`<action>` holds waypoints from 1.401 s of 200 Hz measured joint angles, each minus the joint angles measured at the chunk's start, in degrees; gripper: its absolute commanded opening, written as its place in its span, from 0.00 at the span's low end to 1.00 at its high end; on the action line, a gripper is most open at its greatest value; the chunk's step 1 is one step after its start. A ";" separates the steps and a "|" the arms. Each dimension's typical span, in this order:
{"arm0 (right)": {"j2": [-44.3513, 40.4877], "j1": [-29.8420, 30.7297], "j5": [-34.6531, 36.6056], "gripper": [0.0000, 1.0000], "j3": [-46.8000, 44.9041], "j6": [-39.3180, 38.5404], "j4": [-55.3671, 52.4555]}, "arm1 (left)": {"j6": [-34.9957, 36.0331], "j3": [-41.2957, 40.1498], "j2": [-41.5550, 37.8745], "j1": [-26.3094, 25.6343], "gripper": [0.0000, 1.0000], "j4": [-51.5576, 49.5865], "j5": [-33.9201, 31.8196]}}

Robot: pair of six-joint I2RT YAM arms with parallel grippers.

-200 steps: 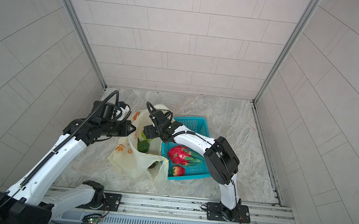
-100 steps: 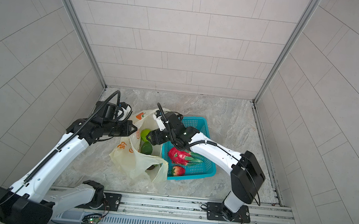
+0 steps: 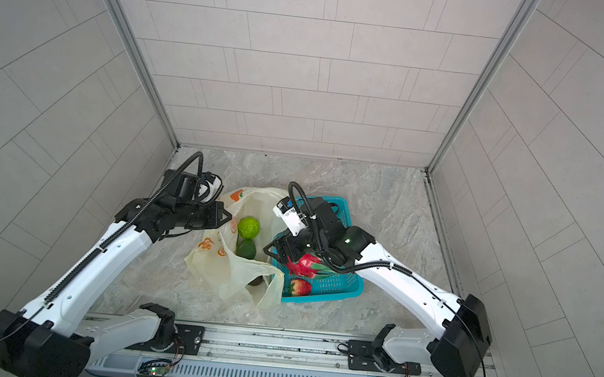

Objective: Place the fruits into the plastic bag
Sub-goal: Place the fruit in the plastic bag, then rotate the fruit in the bin.

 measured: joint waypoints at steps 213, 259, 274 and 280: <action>40.28 -14.29 18.47 0.84 19.69 14.82 -3.45 | 0.15 0.00 1.11 0.00 0.00 0.39 -0.07; 41.97 -14.25 19.71 0.81 19.19 14.84 -3.78 | 0.59 0.00 1.14 0.00 0.00 0.39 -0.20; 42.07 -14.25 19.74 0.79 18.62 14.80 -3.10 | 0.59 0.00 1.16 0.00 0.00 0.39 -0.20; 42.07 -14.25 19.61 0.78 18.51 14.84 -2.80 | 0.61 0.00 1.18 0.00 0.00 0.39 -0.20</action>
